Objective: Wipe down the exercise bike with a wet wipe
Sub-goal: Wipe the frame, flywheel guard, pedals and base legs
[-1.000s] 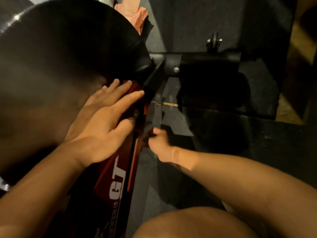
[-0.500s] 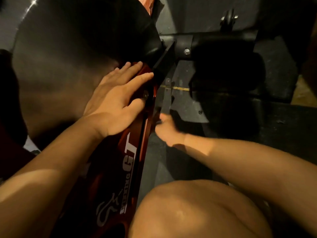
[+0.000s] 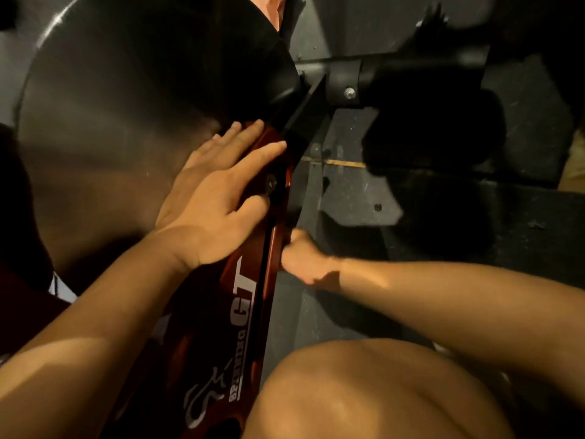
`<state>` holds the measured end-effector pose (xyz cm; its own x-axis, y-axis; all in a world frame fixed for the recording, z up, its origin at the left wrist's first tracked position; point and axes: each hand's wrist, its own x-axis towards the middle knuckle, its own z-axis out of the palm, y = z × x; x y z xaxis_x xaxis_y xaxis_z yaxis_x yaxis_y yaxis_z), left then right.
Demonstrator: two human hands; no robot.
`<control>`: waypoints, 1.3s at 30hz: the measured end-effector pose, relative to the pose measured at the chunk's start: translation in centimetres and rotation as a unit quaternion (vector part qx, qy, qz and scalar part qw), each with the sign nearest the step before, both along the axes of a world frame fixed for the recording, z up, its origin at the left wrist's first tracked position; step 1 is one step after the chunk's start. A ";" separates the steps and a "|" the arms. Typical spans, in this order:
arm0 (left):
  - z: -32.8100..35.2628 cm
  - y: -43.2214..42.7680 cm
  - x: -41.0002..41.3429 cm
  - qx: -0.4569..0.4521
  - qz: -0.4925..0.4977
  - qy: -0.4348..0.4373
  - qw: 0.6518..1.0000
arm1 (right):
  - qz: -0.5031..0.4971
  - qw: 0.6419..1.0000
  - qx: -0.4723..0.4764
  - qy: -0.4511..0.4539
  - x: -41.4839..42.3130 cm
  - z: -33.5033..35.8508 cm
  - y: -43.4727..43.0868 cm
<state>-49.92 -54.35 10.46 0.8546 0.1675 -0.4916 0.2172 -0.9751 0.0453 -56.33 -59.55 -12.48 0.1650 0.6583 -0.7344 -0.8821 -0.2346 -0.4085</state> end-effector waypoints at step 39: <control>-0.5 0.2 0.3 -0.002 -0.015 0.033 0.999 | -0.229 0.967 -0.050 0.095 17.0 -4.1 3.1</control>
<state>-49.64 -54.11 9.98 0.8248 0.1401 -0.5478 0.1898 -0.9812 0.0348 -39.35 -56.48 -16.53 0.2782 0.4719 -0.8366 -0.9599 0.1692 -0.2237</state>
